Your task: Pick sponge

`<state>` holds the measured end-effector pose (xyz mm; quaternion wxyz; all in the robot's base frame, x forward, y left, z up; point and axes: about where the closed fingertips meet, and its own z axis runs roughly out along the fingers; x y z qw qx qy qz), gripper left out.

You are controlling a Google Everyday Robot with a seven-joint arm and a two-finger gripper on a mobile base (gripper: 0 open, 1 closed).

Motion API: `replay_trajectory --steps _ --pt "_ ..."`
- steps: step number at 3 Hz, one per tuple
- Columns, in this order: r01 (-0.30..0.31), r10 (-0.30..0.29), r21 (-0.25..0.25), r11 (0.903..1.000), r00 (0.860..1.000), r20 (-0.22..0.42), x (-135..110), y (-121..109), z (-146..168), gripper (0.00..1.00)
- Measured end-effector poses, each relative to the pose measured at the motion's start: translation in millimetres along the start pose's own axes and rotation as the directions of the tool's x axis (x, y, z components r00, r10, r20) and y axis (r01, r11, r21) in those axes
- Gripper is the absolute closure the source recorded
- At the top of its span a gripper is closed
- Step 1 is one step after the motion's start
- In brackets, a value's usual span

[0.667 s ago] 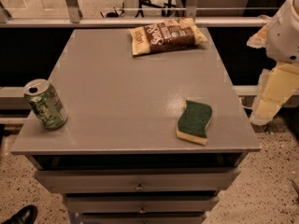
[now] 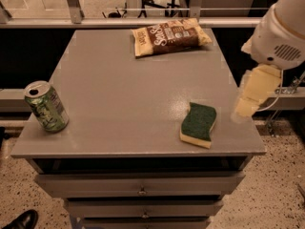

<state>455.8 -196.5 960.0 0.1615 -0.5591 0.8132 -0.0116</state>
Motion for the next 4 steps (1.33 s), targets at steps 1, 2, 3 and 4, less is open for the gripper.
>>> replay_trajectory --steps 1,2,3,4 --pt "-0.129 0.13 -0.045 0.9906 0.991 0.024 -30.0 1.1 35.6 0.0" --pt "-0.264 0.267 -0.071 0.962 0.963 0.039 -54.5 15.9 62.0 0.0" --pt "-0.352 0.356 -0.077 0.9327 0.934 0.039 -58.2 35.6 81.0 0.0" --pt "-0.395 0.398 -0.071 0.9158 0.917 0.029 -53.4 49.9 99.7 0.0"
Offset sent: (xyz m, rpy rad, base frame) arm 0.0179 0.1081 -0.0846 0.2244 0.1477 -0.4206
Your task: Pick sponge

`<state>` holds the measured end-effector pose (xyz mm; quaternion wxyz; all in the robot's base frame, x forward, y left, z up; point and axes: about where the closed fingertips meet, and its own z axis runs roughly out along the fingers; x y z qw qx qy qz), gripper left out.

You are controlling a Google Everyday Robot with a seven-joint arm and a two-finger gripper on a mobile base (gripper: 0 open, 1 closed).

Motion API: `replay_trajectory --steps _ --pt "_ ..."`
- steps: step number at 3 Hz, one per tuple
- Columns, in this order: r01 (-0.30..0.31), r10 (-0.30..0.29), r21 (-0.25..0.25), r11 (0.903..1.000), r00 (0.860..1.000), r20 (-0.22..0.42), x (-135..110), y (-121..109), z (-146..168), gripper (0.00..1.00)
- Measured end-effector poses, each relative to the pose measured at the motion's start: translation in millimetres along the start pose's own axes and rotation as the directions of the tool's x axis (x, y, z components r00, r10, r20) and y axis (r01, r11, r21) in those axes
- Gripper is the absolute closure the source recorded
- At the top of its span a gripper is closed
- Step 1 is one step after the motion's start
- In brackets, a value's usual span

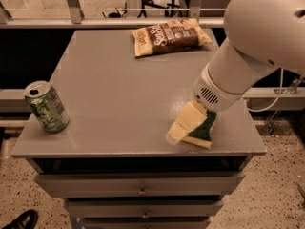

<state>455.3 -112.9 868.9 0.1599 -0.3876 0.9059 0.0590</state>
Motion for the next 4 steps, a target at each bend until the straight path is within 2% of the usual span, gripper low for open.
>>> replay_trajectory --steps 1,2,3,4 --pt "-0.002 0.002 0.016 0.9999 1.0 -0.005 11.3 2.7 15.9 0.0" --pt "0.004 -0.003 0.037 0.9993 1.0 -0.006 21.5 -10.2 23.0 0.0" --pt "-0.002 0.003 0.047 0.9989 1.0 -0.01 29.0 -24.0 26.9 0.15" --pt "-0.018 0.019 0.04 0.999 1.0 -0.011 35.4 -30.3 31.8 0.38"
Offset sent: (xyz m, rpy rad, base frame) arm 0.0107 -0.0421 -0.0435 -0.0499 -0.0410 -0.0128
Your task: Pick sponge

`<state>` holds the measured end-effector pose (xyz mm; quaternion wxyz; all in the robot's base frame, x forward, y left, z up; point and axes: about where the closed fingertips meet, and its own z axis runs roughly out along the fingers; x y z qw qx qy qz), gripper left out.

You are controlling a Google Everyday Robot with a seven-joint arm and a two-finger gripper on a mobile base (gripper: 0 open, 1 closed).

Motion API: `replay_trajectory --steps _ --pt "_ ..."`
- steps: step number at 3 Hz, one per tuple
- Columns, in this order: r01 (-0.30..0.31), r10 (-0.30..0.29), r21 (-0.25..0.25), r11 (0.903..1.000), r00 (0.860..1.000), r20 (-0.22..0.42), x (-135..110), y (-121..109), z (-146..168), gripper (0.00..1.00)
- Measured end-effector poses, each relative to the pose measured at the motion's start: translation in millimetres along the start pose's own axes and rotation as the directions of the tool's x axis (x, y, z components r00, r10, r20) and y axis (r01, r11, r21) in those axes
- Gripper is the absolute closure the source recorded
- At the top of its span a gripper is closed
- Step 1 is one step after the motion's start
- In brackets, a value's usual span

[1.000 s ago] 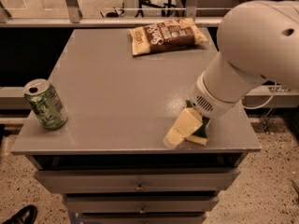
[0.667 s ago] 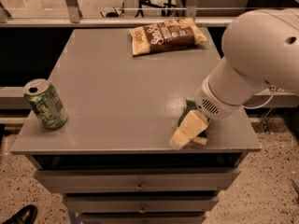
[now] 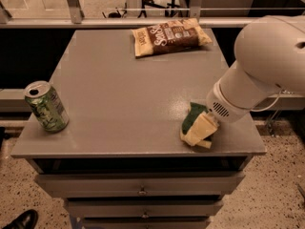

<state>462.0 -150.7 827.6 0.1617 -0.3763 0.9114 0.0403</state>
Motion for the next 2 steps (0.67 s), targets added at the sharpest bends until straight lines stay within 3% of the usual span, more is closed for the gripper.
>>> replay_trajectory --steps 1,2 --pt "-0.014 0.014 -0.004 0.9999 1.0 0.006 4.8 -4.3 -1.2 0.61" --pt "0.001 -0.002 0.015 0.9999 0.998 0.063 -7.0 -11.1 -27.7 0.84"
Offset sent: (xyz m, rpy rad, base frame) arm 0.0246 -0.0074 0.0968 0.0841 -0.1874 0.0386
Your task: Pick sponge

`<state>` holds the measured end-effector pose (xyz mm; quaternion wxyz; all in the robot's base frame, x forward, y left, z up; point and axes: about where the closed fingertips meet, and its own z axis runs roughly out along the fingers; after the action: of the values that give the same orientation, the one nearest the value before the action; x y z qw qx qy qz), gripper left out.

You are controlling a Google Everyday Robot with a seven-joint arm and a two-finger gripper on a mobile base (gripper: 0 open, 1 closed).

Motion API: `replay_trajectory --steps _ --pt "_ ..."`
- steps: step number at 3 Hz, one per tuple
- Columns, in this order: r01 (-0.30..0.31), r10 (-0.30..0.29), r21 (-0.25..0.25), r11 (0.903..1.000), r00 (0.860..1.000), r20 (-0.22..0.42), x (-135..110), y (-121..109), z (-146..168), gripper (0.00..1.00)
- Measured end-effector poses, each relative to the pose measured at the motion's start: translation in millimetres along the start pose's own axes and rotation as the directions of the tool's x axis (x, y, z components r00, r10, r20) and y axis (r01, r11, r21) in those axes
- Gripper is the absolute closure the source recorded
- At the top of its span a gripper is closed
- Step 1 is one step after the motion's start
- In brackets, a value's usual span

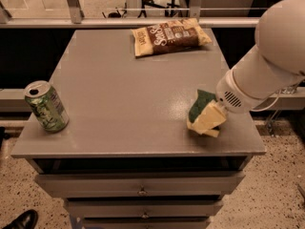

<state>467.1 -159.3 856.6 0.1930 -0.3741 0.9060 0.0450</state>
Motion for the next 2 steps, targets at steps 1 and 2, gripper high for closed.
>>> replay_trajectory --steps 1,2 --pt "0.034 -0.039 0.041 0.9986 0.993 0.113 -30.9 -9.4 -43.9 1.0" --pt "0.057 -0.07 0.057 0.9968 0.959 0.275 -62.6 -16.8 -87.5 1.0"
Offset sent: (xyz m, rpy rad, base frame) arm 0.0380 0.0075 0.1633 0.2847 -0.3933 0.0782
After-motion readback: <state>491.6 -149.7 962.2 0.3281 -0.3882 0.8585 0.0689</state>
